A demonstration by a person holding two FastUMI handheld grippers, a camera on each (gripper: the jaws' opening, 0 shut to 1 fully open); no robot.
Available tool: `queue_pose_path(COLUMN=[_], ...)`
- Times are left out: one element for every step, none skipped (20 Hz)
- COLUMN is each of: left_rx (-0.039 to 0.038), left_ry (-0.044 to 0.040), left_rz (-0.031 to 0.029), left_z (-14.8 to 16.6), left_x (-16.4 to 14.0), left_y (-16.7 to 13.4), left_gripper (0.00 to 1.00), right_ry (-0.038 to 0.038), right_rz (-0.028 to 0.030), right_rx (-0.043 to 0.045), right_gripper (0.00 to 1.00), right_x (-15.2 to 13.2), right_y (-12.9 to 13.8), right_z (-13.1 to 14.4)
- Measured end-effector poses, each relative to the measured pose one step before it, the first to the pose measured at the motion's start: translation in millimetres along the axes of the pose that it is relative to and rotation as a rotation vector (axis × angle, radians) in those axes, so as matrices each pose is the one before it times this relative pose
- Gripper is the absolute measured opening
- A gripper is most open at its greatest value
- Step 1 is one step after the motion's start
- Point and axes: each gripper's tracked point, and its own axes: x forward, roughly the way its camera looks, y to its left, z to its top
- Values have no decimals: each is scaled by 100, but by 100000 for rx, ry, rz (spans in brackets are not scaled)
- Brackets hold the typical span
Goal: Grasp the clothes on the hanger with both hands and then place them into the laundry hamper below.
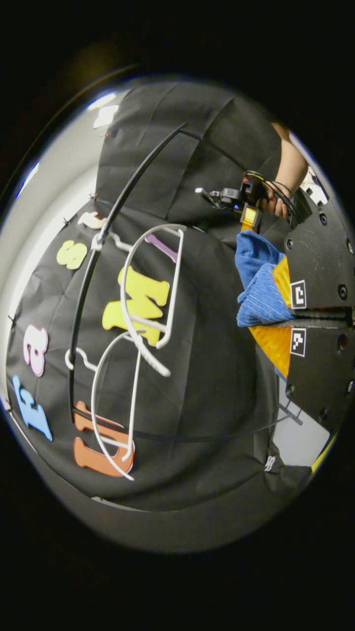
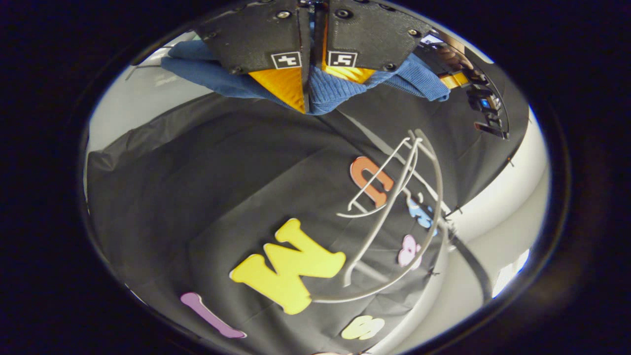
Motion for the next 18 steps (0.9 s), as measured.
queue_pose_path(left_rx=[1562,1333,888,145,79,161,899,650,216,-113,-1127,-1049,-881,-1578,-2067,-2306,-1448,-1252], left_ry=[-144,-263,-1173,-1257,-2017,-1814,-2139,-1080,-644,-70,2050,2552,3112,3167,3286,3245,3210,3412], left_rz=[-1508,-1401,-719,-1439,-1460,-1564,-449,624,939,1365,1750,1713,1662,1462,1294,1743,2140,2069], left_z=[-42,155,391,601,731,664,621,345,-200,-458,-1105,-1475,-1677,-1917,-1711,-1660,-1475,-1668], left_x=[-352,-226,-460,-354,-302,-347,-485,-387,-267,146,388,471,450,716,573,835,767,1080], left_y=[-1164,-1032,-682,-741,-913,-727,-390,163,374,499,627,878,987,906,558,772,871,901], left_gripper=[1,5,1,6,5,0,5,5,6,5,5,6,6,0,0,5,5,1], right_ry=[1199,696,993,45,298,-238,207,75,515,791,1401,1636,2033,2032,2838,2518,2451,2690], right_rz=[2777,3224,3742,3576,3918,3499,3294,1766,1039,-1517,-2530,-3319,-3734,-4252,-4155,-3793,-3589,-4156], right_rx=[-941,-617,-827,-73,276,1198,1103,1171,308,-349,180,13,-166,97,432,789,731,947], right_gripper=[6,6,6,6,6,7,6,7,6,6,6,6,7,6,7,7,7,7], right_x=[13,53,44,60,104,206,331,260,207,108,406,488,692,714,868,852,857,880], right_y=[1888,1858,2052,1782,1631,1321,1067,551,22,-660,-929,-1614,-1897,-1839,-1972,-1679,-1838,-1820], right_z=[-848,-471,-584,-173,-179,209,-24,-48,-212,-358,-576,-722,-1116,-844,-1224,-1115,-1025,-817])
